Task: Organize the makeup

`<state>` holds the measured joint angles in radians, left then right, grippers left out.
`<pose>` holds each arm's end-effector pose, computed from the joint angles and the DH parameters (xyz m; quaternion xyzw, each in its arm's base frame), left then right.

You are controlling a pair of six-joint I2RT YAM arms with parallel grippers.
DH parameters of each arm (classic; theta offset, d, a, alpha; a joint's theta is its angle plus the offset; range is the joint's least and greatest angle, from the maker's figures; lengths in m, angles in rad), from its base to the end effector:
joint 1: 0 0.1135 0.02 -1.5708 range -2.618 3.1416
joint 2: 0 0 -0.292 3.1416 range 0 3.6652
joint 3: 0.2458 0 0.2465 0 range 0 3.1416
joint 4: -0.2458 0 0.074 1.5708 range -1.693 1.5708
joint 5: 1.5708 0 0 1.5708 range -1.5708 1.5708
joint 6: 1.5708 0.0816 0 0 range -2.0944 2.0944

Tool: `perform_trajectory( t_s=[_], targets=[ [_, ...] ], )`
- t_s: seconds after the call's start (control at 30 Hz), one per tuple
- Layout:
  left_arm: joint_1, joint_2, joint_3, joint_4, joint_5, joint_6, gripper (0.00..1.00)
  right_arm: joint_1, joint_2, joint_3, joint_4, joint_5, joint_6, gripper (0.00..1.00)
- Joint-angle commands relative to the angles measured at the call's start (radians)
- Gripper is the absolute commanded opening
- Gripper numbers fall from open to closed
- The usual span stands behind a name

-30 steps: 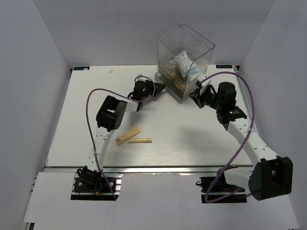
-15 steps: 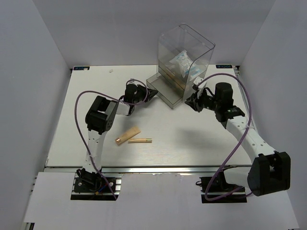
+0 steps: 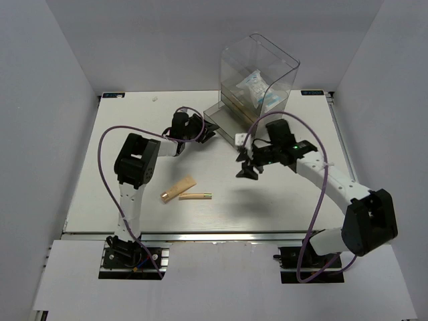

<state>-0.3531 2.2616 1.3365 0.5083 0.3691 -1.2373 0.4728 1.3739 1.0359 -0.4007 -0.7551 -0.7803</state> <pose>0.4919 -0.2127 0.1229 -0.2620 0.7875 -0.4906 0.2656 0.2478 0.1896 0.2873 -0.6192 0.6014 0.2757 0.4229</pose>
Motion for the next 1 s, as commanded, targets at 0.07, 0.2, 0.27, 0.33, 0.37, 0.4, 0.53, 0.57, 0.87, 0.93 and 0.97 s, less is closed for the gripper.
perform_trajectory(
  t_s=[0.07, 0.2, 0.27, 0.33, 0.37, 0.4, 0.53, 0.57, 0.87, 0.93, 0.97],
  targets=[
    [0.02, -0.278, 0.018, -0.352, -0.068, 0.31, 0.6, 0.167, 0.092, 0.079, -0.248, 0.005, -0.231, 0.67],
    [0.072, -0.453, -0.063, -0.558, -0.18, 0.481, 0.98, 0.298, 0.197, 0.085, -0.129, 0.157, -0.085, 0.67],
    [0.101, -0.548, -0.077, -0.694, -0.217, 0.594, 0.98, 0.329, 0.252, 0.101, -0.046, 0.235, 0.023, 0.67],
    [0.126, -0.594, -0.054, -0.827, -0.402, 0.703, 0.98, 0.366, 0.284, 0.115, 0.024, 0.275, 0.1, 0.67],
    [0.153, -0.644, -0.053, -0.917, -0.479, 0.728, 0.98, 0.388, 0.315, 0.133, 0.036, 0.296, 0.143, 0.68],
    [0.17, -0.675, -0.062, -0.944, -0.504, 0.745, 0.98, 0.4, 0.329, 0.141, 0.049, 0.31, 0.168, 0.68],
    [0.248, -0.857, -0.179, -0.989, -0.588, 0.791, 0.98, 0.469, 0.407, 0.19, 0.109, 0.405, 0.251, 0.68],
    [0.259, -0.896, -0.198, -0.985, -0.593, 0.797, 0.98, 0.492, 0.431, 0.2, 0.131, 0.44, 0.263, 0.68],
    [0.275, -1.163, -0.35, -1.068, -0.529, 0.777, 0.98, 0.552, 0.562, 0.254, 0.138, 0.562, 0.337, 0.63],
    [0.276, -1.211, -0.404, -1.059, -0.515, 0.783, 0.98, 0.56, 0.577, 0.247, 0.146, 0.6, 0.34, 0.6],
    [0.275, -1.255, -0.418, -1.057, -0.5, 0.789, 0.98, 0.56, 0.582, 0.245, 0.145, 0.608, 0.34, 0.55]
  ],
)
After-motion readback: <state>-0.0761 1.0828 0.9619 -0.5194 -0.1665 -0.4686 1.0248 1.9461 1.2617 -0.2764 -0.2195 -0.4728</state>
